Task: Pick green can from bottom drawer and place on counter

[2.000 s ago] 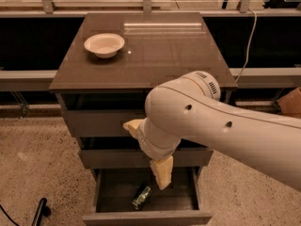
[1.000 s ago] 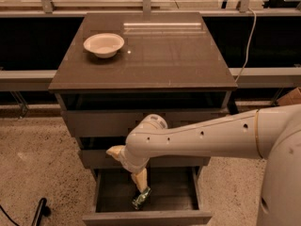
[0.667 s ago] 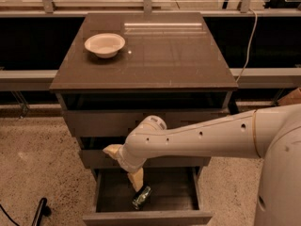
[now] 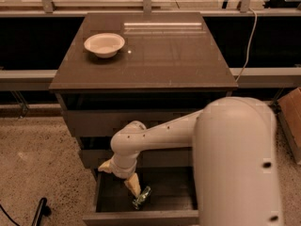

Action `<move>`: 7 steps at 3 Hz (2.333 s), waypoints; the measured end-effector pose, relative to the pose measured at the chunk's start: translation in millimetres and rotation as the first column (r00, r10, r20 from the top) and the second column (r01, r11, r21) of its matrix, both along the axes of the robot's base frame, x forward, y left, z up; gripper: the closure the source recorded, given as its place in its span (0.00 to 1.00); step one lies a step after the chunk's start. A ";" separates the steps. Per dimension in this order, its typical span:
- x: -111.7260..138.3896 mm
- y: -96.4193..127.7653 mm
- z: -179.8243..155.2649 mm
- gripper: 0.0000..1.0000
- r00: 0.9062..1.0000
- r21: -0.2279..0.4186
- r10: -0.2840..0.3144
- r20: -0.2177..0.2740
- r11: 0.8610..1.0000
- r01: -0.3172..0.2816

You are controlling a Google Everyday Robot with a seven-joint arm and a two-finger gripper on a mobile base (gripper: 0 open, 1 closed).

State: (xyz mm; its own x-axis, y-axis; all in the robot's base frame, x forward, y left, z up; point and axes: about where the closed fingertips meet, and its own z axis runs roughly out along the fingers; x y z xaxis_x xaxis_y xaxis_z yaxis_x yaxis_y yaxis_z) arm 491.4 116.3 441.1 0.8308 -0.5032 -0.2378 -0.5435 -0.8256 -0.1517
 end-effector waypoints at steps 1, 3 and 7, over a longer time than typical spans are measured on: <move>-4.2 -10.4 -59.7 0.00 0.978 -0.088 0.203 0.048 0.976 -0.199; 11.2 -12.1 -77.9 0.00 0.963 -0.125 0.250 0.100 0.963 -0.237; 29.5 -28.0 -262.0 0.00 0.922 -0.191 0.305 0.240 0.946 -0.263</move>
Offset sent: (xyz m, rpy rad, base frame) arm -0.0042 -0.0104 -0.0597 -0.0833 -0.0566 0.2026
